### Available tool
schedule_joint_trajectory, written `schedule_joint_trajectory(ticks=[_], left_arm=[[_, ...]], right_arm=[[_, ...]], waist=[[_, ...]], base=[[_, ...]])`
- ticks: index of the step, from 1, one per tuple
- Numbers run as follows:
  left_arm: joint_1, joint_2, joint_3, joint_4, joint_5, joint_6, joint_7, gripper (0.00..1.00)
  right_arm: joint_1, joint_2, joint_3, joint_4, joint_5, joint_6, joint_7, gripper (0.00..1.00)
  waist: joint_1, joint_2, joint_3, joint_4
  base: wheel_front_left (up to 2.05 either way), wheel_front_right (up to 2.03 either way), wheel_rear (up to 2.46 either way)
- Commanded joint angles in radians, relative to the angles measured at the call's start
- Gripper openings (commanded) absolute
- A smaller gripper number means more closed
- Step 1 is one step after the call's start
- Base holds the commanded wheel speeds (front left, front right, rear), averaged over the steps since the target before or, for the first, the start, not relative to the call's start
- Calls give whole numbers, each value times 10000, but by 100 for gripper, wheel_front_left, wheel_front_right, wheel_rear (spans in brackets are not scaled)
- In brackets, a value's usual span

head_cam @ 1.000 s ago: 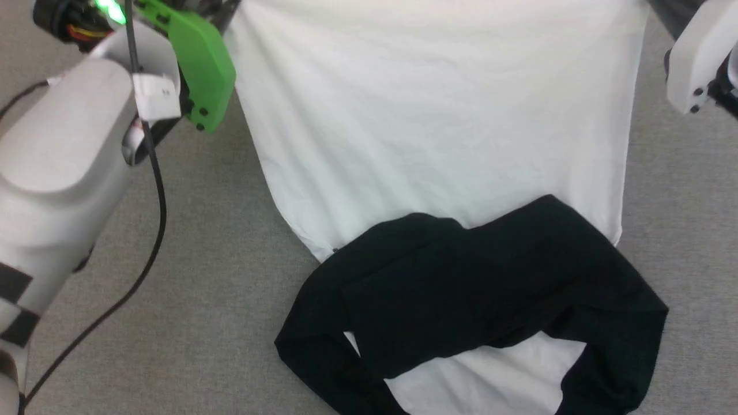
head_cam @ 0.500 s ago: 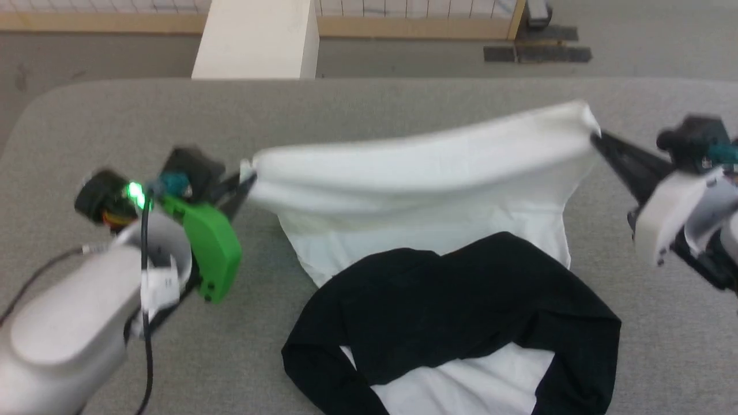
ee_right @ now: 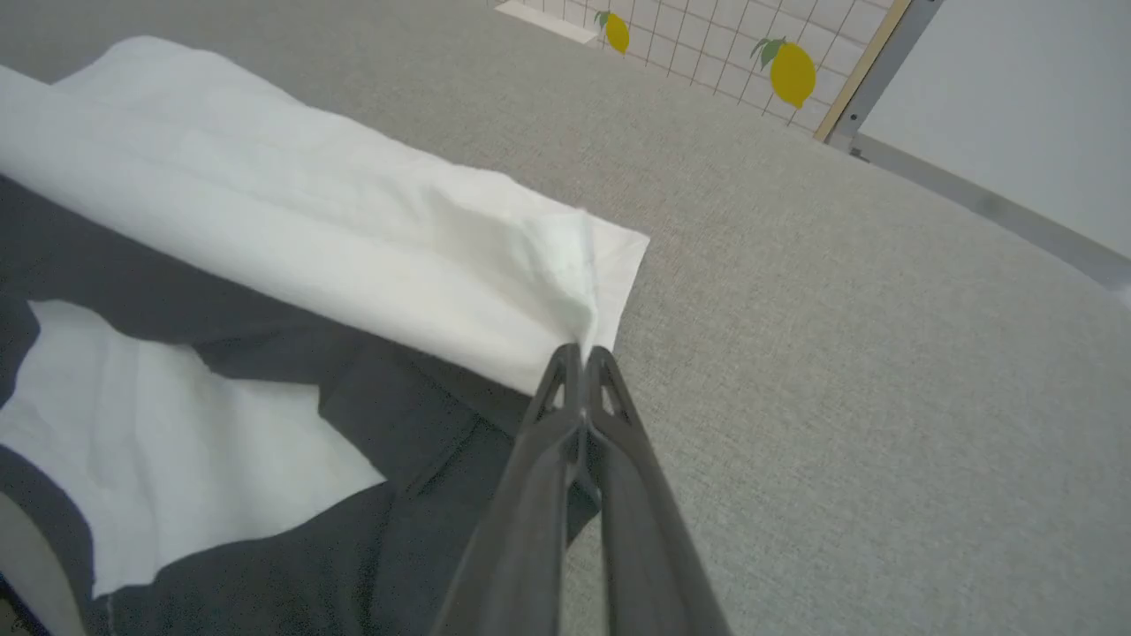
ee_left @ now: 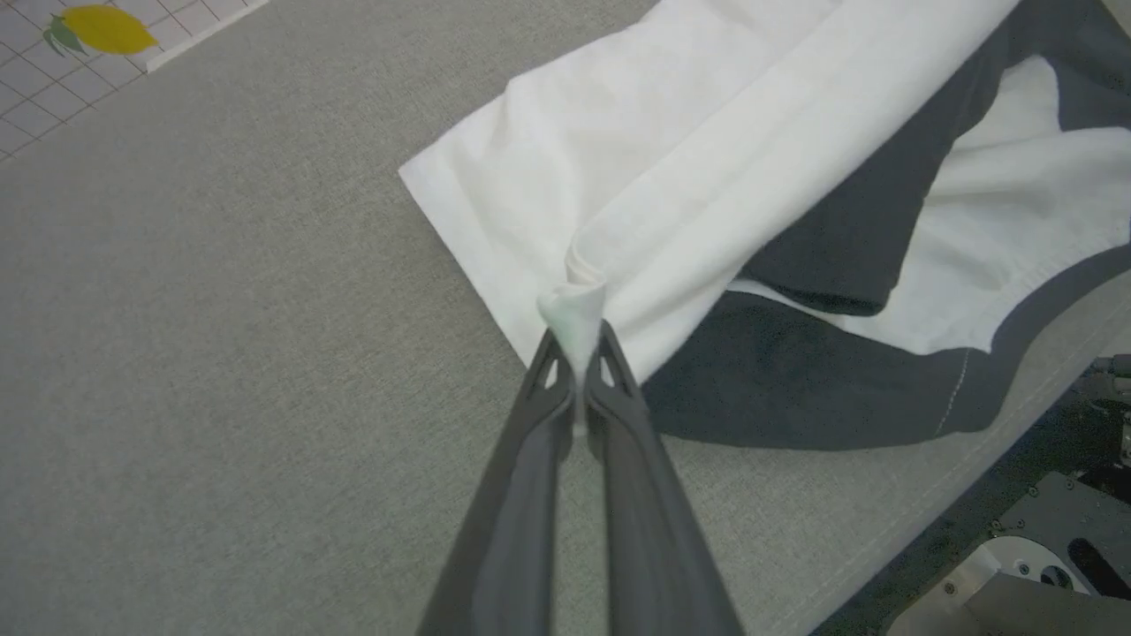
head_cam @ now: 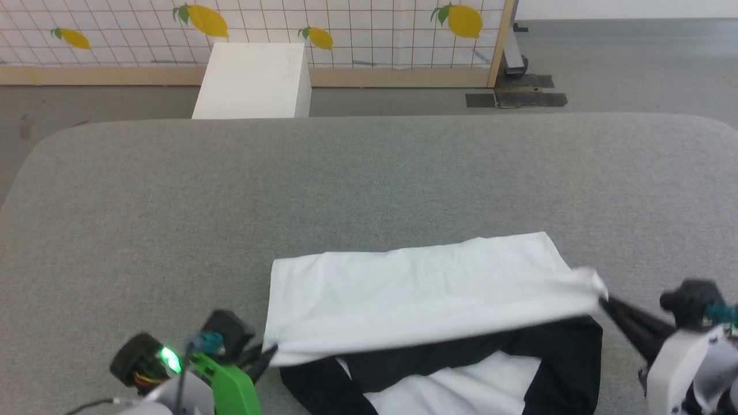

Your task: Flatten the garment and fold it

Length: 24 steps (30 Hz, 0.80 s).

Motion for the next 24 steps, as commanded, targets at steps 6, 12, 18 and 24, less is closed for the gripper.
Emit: schedule_joint_trajectory(ticks=[6,12,18,24], left_arm=[[620,-764,-570,1212,-133,-493,19,0],[959,-1298,-713,2243,-308,-829,-268,0],[1089,-1418,16,2458,-582,-431,-1454,100],[1020,-1319,904,2163,-14,707,-3224,100]], right_arm=[[1337,313,-260,146,-435,-17,68,0],[2023,788,-507,445,-428,-17,78,0],[2193,972,-1290,-350,81,-17,484,100],[2141,766,-2861,-2063,197,-17,1249,100]], waist=[[1,-1,297,86],[1,-1,302,131],[1,-1,41,130],[1,-1,-136,156]], base=[[0,0,0],[0,0,0],[0,0,0],[0,0,0]])
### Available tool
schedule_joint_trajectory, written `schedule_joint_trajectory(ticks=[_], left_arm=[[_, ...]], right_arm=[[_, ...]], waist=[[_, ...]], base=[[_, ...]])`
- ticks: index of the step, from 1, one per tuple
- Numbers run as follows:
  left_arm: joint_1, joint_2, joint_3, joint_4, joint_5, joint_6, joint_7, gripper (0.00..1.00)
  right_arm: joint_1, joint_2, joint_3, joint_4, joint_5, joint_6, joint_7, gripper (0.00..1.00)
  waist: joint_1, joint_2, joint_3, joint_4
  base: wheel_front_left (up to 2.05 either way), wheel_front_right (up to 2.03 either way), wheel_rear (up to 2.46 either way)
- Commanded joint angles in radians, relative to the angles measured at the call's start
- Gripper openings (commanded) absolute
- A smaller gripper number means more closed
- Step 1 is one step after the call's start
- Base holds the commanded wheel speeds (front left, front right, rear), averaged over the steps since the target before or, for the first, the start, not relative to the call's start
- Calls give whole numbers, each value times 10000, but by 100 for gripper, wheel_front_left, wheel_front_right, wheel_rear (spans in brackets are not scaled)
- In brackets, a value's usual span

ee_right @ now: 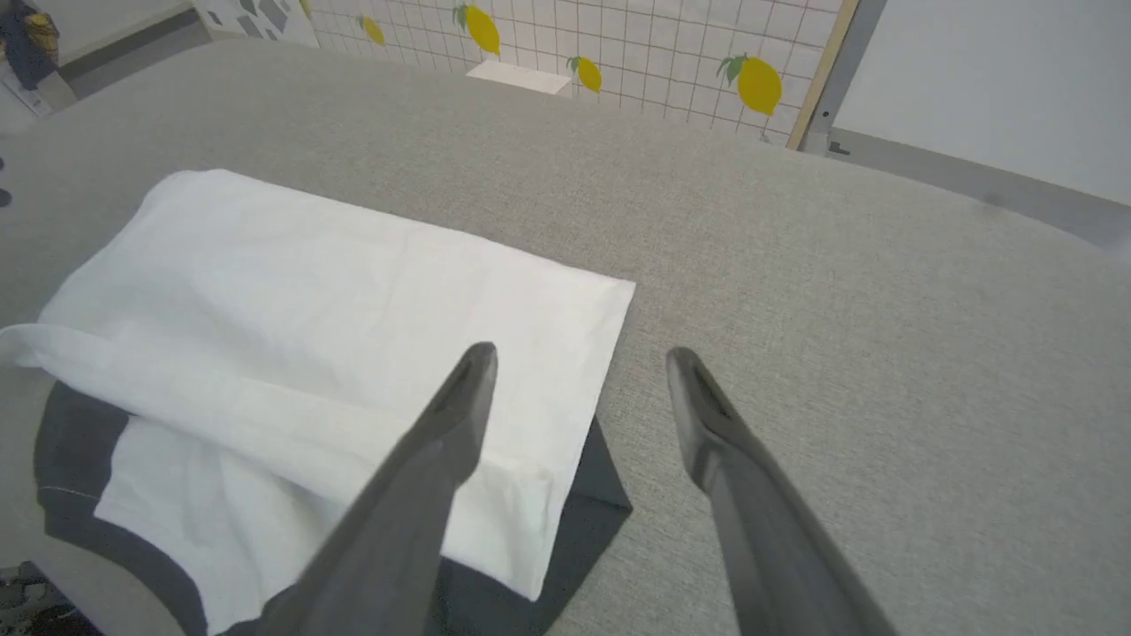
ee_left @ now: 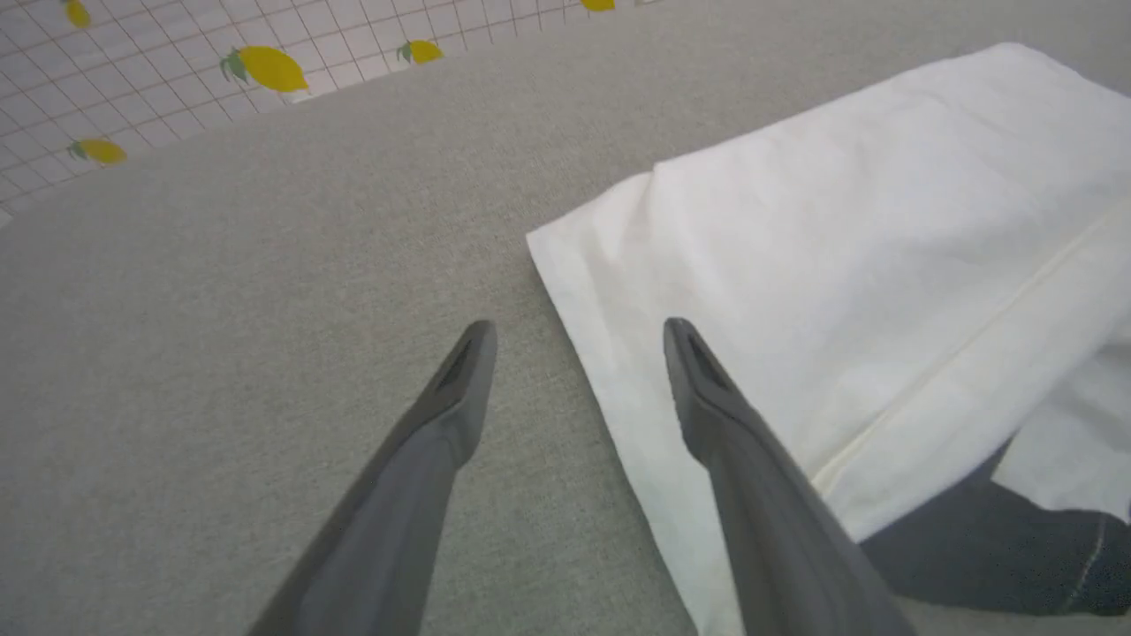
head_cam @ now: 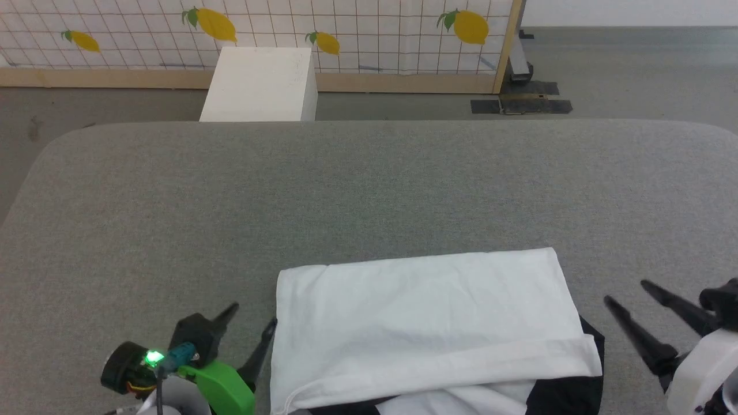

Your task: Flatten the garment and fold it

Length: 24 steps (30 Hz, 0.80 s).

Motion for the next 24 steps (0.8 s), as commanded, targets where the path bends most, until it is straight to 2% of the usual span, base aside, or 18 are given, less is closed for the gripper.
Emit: schedule_joint_trajectory(ticks=[1,6,9,13,15,18,21,24], left_arm=[[3,-22,252,-50,264,352,-393,100],[7,-509,1298,-132,1207,1673,-948,100],[258,-1014,2468,-491,2178,2457,-970,100],[1045,-1708,3894,-864,3493,3104,-974,100],[1476,-2070,4509,-945,3940,3207,-974,100],[1989,-2605,5438,-899,4514,3121,-975,100],[2343,-3140,6140,-905,5027,2799,-976,100],[2615,-3609,6858,-766,5507,2279,-976,100]], right_arm=[[-28,26,-341,-255,49,-17,214,100],[-227,-4,-952,-604,105,-17,1708,100],[-454,23,-969,-279,552,-17,3011,100],[-1010,204,-688,467,872,-17,4336,100],[-1327,322,-416,865,895,-17,4767,100],[-1746,562,82,1511,863,-17,5095,100],[-2058,855,385,2288,764,-17,5022,100],[-2145,1205,867,3121,814,-17,4968,100]], waist=[[1,-1,-25,35],[1,-1,6,155],[1,-1,84,205],[1,-1,232,271],[1,-1,322,321],[1,-1,539,447],[1,-1,711,576],[1,-1,851,696]], base=[[0,0,0],[0,0,0],[0,0,0],[0,0,0],[0,0,0],[0,0,0],[0,0,0],[0,0,0]])
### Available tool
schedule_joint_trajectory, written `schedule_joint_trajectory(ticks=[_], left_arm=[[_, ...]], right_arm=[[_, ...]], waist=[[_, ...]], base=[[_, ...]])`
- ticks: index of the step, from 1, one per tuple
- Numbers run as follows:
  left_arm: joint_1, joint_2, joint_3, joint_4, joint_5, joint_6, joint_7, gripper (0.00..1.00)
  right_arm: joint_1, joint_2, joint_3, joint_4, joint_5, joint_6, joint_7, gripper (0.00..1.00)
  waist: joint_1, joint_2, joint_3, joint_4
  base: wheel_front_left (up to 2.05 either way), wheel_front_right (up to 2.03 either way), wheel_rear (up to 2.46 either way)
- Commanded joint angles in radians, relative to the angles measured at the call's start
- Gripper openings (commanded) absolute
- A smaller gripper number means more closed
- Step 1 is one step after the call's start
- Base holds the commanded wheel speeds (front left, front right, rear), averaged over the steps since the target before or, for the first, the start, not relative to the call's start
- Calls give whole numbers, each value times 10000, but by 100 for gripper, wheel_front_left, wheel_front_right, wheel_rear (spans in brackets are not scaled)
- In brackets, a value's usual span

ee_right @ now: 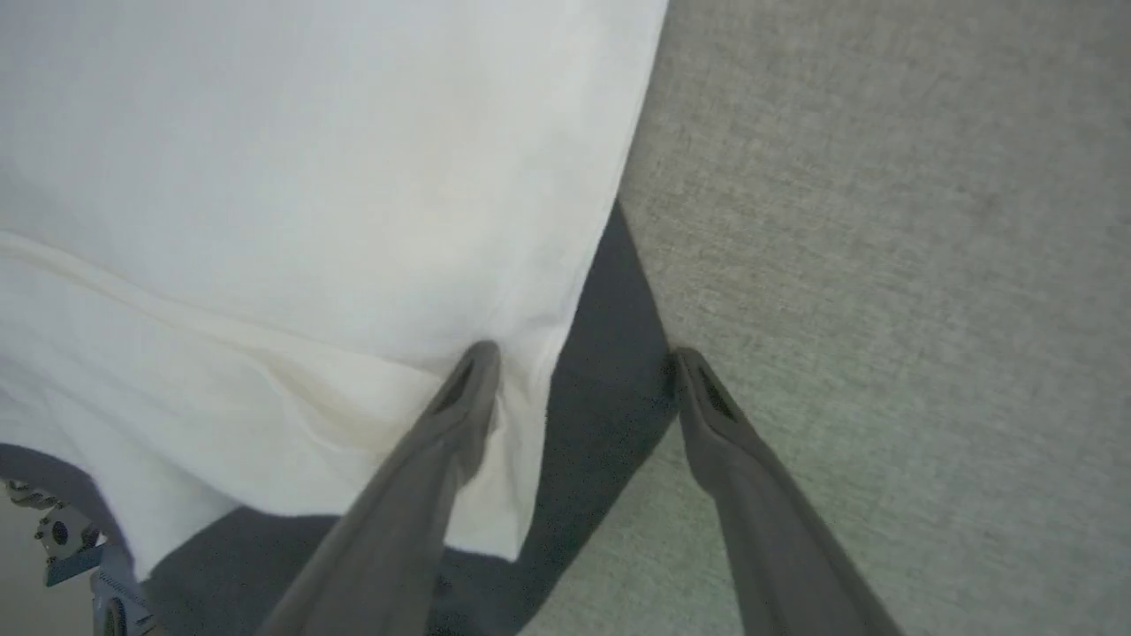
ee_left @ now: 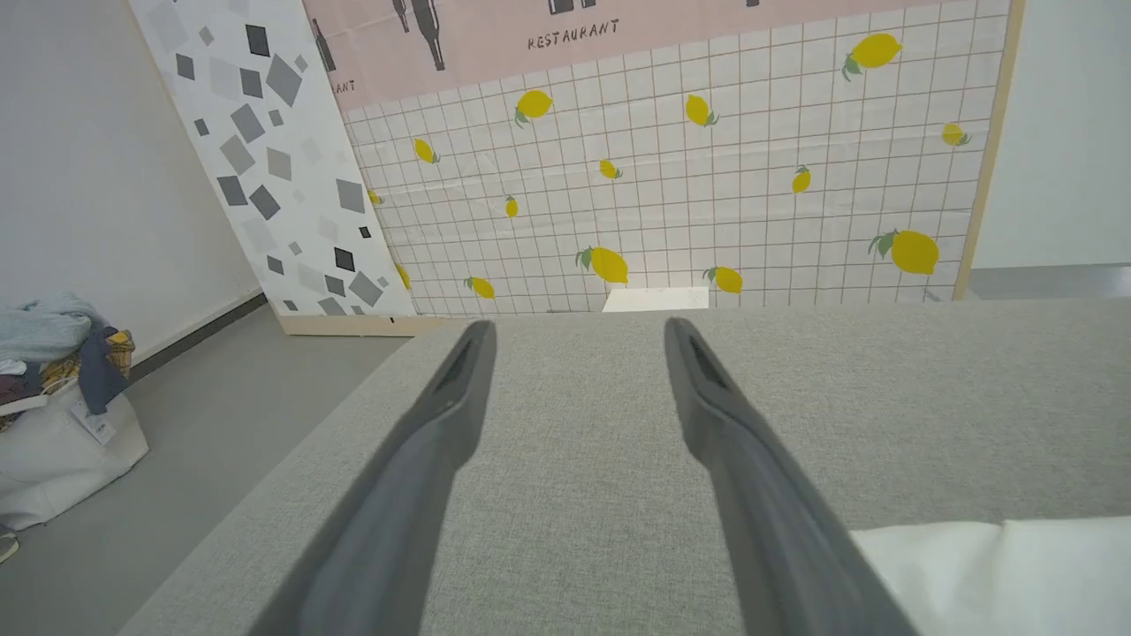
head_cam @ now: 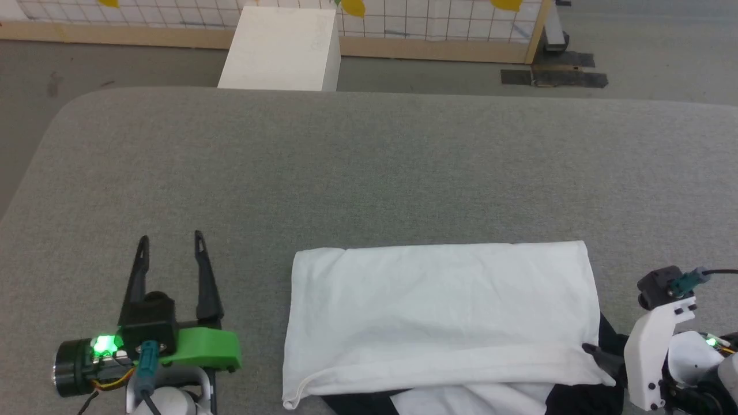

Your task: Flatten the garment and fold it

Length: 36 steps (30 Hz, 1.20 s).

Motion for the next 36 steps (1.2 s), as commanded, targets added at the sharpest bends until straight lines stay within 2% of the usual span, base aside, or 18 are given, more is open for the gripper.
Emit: schedule_joint_trajectory(ticks=[1,4,9,10,11,12,21,31,36], left_arm=[[187,-159,300,96,240,-221,-36,100],[454,-617,860,148,791,-570,-37,100],[730,-1058,1423,249,1437,-1001,-37,100],[769,-1152,1544,260,1613,-1101,-37,100],[797,-1214,1606,275,1719,-1163,-37,100],[816,-1299,1681,269,1835,-1234,-37,100],[1124,-1635,2131,222,2427,-1698,-37,100],[1371,-1822,2243,224,2754,-2085,-37,100],[1446,-1867,2225,258,2844,-2207,-37,100]], right_arm=[[-56,164,272,213,78,-15,-42,100],[79,330,1044,598,320,-15,-85,100],[189,384,1863,1037,609,-15,-356,100],[167,389,2025,1161,678,-15,-458,40],[141,402,2110,1226,749,-15,-538,11],[96,425,2161,1293,854,-15,-699,0],[-670,51,2197,1147,1084,-15,-2440,0],[-196,-1622,1250,564,1518,-15,-3137,0],[541,-2129,678,424,1786,-15,-3093,0]], waist=[[0,0,153,154],[0,0,156,202],[0,0,103,176],[0,0,75,151],[0,0,61,134],[0,0,45,113],[0,0,-353,-261],[0,0,-587,-647],[0,0,-647,-693]], base=[[0,0,0],[0,0,0],[0,0,0],[0,0,0],[0,0,0],[0,0,0],[0,0,0],[0,0,0],[0,0,0]])
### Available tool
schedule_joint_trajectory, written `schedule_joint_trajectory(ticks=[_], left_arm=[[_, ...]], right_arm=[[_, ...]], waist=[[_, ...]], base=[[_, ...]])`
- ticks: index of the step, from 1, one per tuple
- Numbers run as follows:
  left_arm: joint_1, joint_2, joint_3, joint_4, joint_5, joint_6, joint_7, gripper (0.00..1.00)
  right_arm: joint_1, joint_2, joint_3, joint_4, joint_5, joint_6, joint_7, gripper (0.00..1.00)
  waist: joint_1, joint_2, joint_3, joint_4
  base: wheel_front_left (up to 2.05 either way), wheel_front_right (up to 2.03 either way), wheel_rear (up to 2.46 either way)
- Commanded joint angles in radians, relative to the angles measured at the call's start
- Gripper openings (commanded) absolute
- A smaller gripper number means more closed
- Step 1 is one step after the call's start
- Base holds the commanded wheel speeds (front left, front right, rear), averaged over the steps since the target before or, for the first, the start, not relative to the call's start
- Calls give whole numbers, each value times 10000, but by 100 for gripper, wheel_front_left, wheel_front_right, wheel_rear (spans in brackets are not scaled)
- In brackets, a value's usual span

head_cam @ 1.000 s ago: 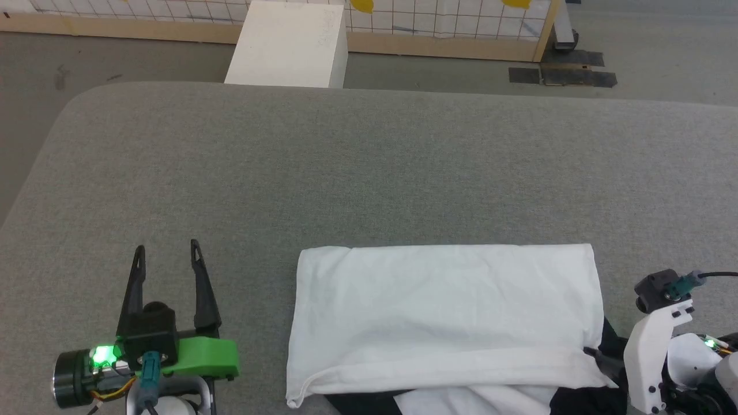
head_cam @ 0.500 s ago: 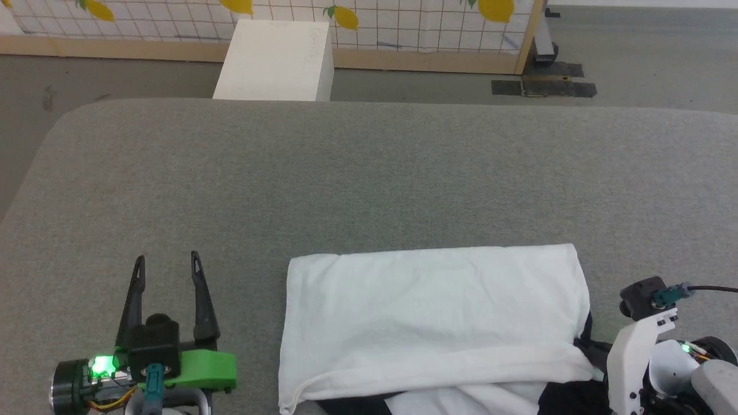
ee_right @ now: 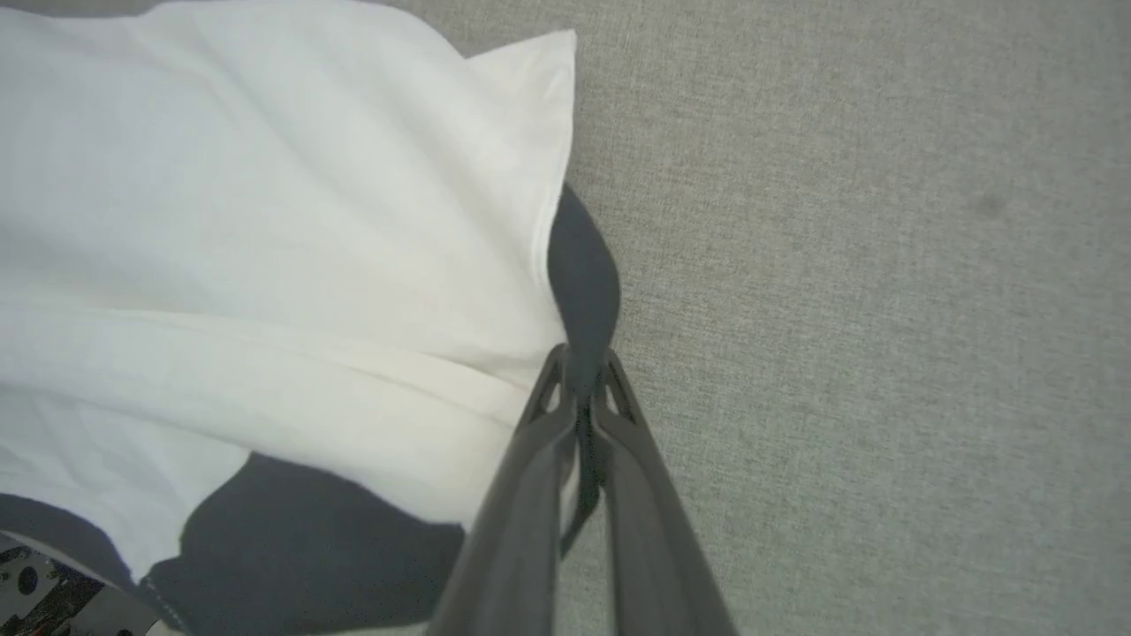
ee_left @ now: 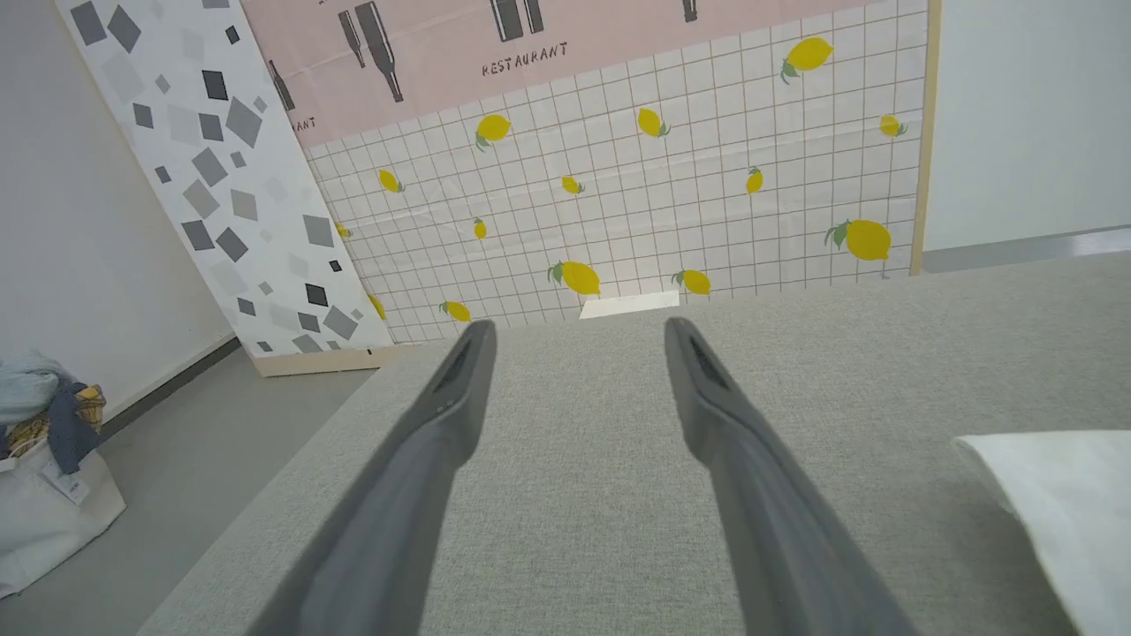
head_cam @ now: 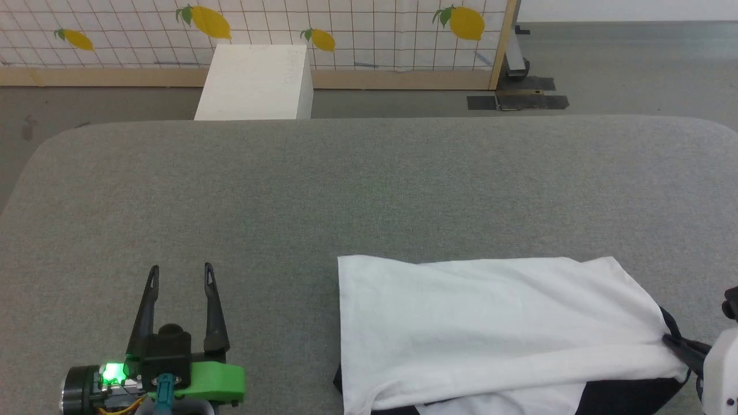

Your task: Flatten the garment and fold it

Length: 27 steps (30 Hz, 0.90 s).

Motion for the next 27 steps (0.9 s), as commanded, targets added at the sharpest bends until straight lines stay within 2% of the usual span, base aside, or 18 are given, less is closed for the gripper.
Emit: schedule_joint_trajectory(ticks=[1,8,17,22,27], left_arm=[[180,-63,22,12,75,-42,-37,100],[343,-104,48,1,138,-119,-37,100],[377,-171,38,28,198,-165,-38,100],[283,-276,-8,8,209,-181,-38,100],[-3,-394,-44,44,205,-232,-38,100]], right_arm=[[291,-83,-138,-143,108,33,-16,0],[1041,-48,-641,-1418,-88,33,-181,0],[1053,420,-773,-4864,-769,33,668,0],[391,990,82,-5993,-1191,33,1380,0],[-940,1844,1560,-5947,-1496,33,1658,0]], waist=[[0,0,-27,-6],[0,0,-115,-18],[0,0,-234,114],[0,0,-82,279],[0,0,180,580]], base=[[0,0,0],[0,0,0],[0,0,0],[0,0,0],[0,0,0]])
